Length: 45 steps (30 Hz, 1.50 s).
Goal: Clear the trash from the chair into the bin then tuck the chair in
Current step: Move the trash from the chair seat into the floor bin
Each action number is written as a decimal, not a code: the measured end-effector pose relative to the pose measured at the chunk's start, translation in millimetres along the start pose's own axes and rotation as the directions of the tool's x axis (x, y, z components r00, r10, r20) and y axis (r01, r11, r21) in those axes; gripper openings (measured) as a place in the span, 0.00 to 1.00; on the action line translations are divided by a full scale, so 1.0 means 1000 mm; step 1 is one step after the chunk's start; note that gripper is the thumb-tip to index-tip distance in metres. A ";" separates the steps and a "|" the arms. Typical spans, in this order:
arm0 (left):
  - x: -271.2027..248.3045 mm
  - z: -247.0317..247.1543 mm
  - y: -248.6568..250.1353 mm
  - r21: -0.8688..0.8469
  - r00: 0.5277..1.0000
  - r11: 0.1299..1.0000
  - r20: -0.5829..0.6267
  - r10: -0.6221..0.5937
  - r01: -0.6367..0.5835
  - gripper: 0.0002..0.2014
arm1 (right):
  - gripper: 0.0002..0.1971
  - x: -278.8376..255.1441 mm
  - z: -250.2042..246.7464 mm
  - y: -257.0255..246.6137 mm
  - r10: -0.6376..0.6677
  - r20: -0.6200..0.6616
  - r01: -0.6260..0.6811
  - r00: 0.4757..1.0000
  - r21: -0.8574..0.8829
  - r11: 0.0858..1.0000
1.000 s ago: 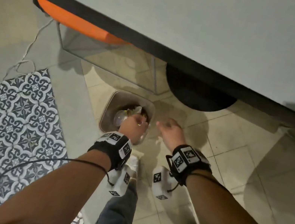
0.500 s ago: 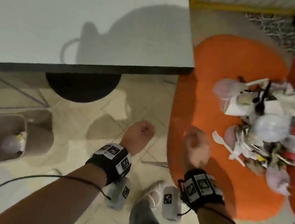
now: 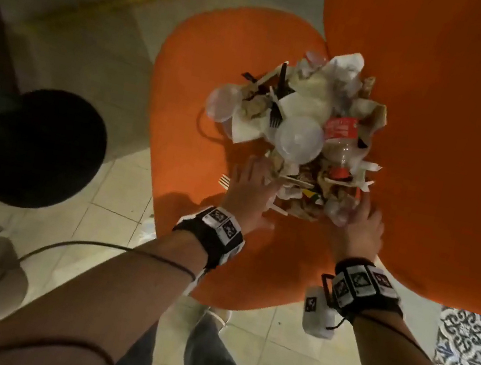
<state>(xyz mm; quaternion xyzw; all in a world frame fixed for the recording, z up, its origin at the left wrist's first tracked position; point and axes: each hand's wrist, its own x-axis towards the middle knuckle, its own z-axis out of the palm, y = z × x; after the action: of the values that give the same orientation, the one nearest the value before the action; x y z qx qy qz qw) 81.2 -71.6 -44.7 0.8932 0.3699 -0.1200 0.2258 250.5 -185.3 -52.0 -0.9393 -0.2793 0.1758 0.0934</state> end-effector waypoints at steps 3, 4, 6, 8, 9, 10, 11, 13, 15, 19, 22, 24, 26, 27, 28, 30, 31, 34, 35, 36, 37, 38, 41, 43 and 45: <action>0.020 0.009 0.005 0.032 0.998 0.998 -0.018 -0.052 0.052 0.52 | 0.48 0.010 0.007 0.008 -0.062 0.129 0.072 0.990 -0.076 0.994; 0.023 0.011 0.006 0.020 0.997 0.998 -0.054 -0.051 0.052 0.52 | 0.49 0.013 0.010 0.010 -0.062 0.185 0.088 0.981 -0.132 0.987; 0.026 0.015 0.008 -0.003 0.995 0.999 -0.094 -0.041 0.041 0.53 | 0.49 0.015 0.014 0.014 -0.059 0.255 0.110 0.965 -0.189 0.976; 0.029 0.016 0.011 0.009 0.996 0.998 -0.060 -0.068 0.068 0.56 | 0.46 0.015 0.014 0.014 -0.063 0.217 0.104 0.974 -0.183 0.978; 0.031 0.018 0.013 0.024 0.995 0.995 -0.031 -0.094 0.095 0.57 | 0.41 0.015 0.014 0.015 -0.083 0.186 0.117 0.979 -0.179 0.977; 0.033 0.018 0.015 0.033 0.993 0.992 -0.011 -0.118 0.118 0.58 | 0.35 0.014 0.014 0.016 -0.105 0.156 0.132 0.982 -0.174 0.976; 0.034 0.018 0.016 0.027 0.991 0.990 0.001 -0.135 0.135 0.58 | 0.30 0.014 0.015 0.017 -0.127 0.125 0.146 0.984 -0.154 0.977; 0.036 0.019 0.017 0.001 0.988 0.988 0.008 -0.156 0.156 0.55 | 0.29 0.014 0.015 0.020 -0.152 0.084 0.160 0.985 -0.102 0.982; 0.036 0.019 0.017 -0.001 0.989 0.989 -0.019 -0.149 0.149 0.48 | 0.31 0.013 0.014 0.021 -0.166 0.077 0.171 0.983 -0.063 0.983; 0.032 0.020 0.014 0.067 0.984 0.996 -0.172 -0.043 0.055 0.30 | 0.34 0.012 0.009 0.023 -0.171 0.055 0.164 0.984 0.110 0.980; 0.028 0.018 0.010 0.013 0.969 1.000 -0.249 0.010 -0.007 0.24 | 0.30 0.004 0.009 0.019 -0.121 0.060 0.102 0.991 0.261 0.960; 0.024 0.015 0.011 -0.020 0.965 1.000 -0.261 0.016 -0.022 0.26 | 0.16 -0.006 0.007 0.011 -0.077 -0.001 0.073 0.997 0.323 0.944; 0.021 0.016 0.009 -0.064 0.973 0.998 -0.231 0.001 -0.017 0.27 | 0.07 -0.015 0.001 0.001 -0.036 -0.071 0.061 0.997 0.396 0.916; 0.019 0.018 0.007 -0.105 0.973 0.994 -0.232 -0.003 -0.022 0.29 | 0.08 -0.019 -0.003 -0.005 -0.015 -0.087 0.053 0.996 0.457 0.888; 0.016 0.021 0.004 -0.154 0.972 0.987 -0.237 -0.002 -0.036 0.32 | 0.10 -0.022 -0.009 -0.013 0.004 -0.096 0.047 0.995 0.518 0.854; 0.012 0.030 -0.002 -0.234 0.966 0.969 -0.256 0.011 -0.073 0.38 | 0.11 -0.025 -0.023 -0.027 0.025 -0.117 0.054 0.993 0.622 0.781; 0.010 0.034 -0.004 -0.263 0.965 0.961 -0.264 0.008 -0.080 0.41 | 0.13 -0.024 -0.030 -0.035 0.023 -0.116 0.060 0.993 0.659 0.750; 0.004 0.036 -0.009 -0.329 0.959 0.944 -0.278 -0.061 -0.036 0.44 | 0.23 -0.008 -0.038 -0.055 -0.012 -0.061 0.052 0.998 0.714 0.699; 0.002 0.035 -0.010 -0.343 0.955 0.939 -0.273 -0.114 0.014 0.45 | 0.26 0.000 -0.038 -0.062 -0.022 -0.028 0.035 0.999 0.721 0.692; -0.001 0.033 -0.009 -0.357 0.950 0.930 -0.249 -0.187 0.089 0.45 | 0.29 0.008 -0.036 -0.067 -0.029 0.011 0.013 1.000 0.709 0.705; -0.004 0.032 -0.009 -0.361 0.942 0.915 -0.202 -0.267 0.182 0.44 | 0.31 0.015 -0.034 -0.072 -0.036 0.051 -0.008 0.998 0.669 0.743; -0.007 0.031 -0.009 -0.346 0.932 0.898 -0.139 -0.335 0.271 0.41 | 0.33 0.021 -0.030 -0.076 -0.043 0.085 -0.020 0.995 0.627 0.779; -0.012 0.030 -0.012 -0.274 0.928 0.890 0.028 -0.372 0.365 0.27 | 0.32 0.029 -0.023 -0.080 -0.022 0.160 -0.078 0.987 0.591 0.803; -0.010 0.028 -0.016 -0.273 0.941 0.900 0.096 -0.326 0.340 0.20 | 0.31 0.031 -0.022 -0.082 0.015 0.185 -0.128 0.983 0.613 0.780; -0.008 0.024 -0.020 -0.293 0.944 0.898 0.141 -0.298 0.327 0.16 | 0.33 0.032 -0.021 -0.084 0.037 0.192 -0.157 0.981 0.658 0.737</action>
<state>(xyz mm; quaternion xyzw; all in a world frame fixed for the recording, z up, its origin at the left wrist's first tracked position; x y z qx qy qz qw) 59.5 -75.7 -68.8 0.7685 0.5121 -0.1358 0.3587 242.8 -99.6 -18.4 -0.8381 -0.1549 0.3466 0.3916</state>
